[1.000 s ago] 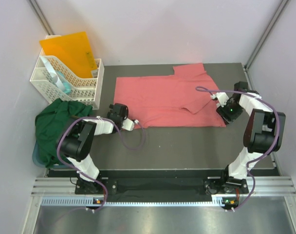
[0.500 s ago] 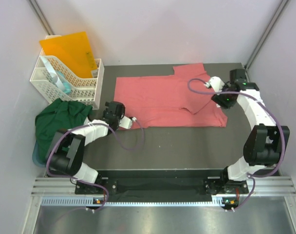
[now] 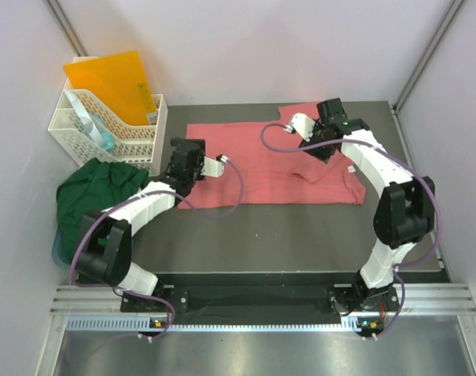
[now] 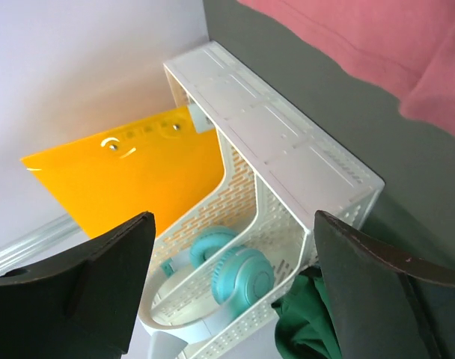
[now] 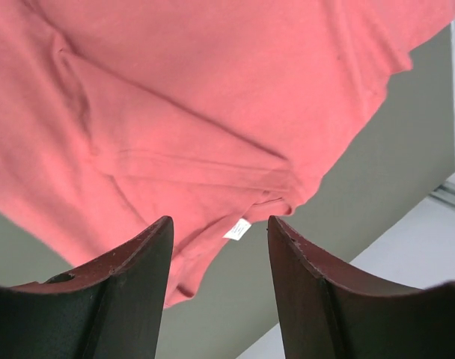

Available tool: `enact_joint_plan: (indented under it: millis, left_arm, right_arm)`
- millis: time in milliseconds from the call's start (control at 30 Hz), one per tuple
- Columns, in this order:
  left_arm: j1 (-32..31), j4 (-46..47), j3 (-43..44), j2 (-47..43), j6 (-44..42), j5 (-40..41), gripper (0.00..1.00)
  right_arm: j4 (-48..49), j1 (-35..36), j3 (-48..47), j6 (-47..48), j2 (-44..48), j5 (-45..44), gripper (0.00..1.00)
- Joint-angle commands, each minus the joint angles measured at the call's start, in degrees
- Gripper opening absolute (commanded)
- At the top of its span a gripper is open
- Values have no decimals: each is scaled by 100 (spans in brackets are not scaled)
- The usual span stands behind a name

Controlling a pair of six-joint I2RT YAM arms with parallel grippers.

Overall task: Fold and stack the t-shirts
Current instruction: Fold the flattened tshirt in 1/3 of the way

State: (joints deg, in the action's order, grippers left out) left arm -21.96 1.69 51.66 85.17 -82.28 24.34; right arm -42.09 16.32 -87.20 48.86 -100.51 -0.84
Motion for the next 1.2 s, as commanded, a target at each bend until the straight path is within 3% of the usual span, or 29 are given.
enact_joint_plan:
  millis: [0,133,467,700,1167]
  left_arm:
    - [-177,244,116,44,160,9,91]
    - [-239,209,195,132,177,300,91]
    - [-222,630,125,518,-403,168,92]
    - [-142,709,520,1037,-341,27,91]
    - [-116,824,582,1424,-262,-113,92]
  right_arm:
    - [254,152,-595,114,-494,-57,54]
    - [253,258,-1263,1,-1119,58,53]
    - [965,451,-878,-8,-1410,-74,51]
    - [746,460,-808,88,-1559,-118,47]
    - [306,513,299,124,-769,242,44]
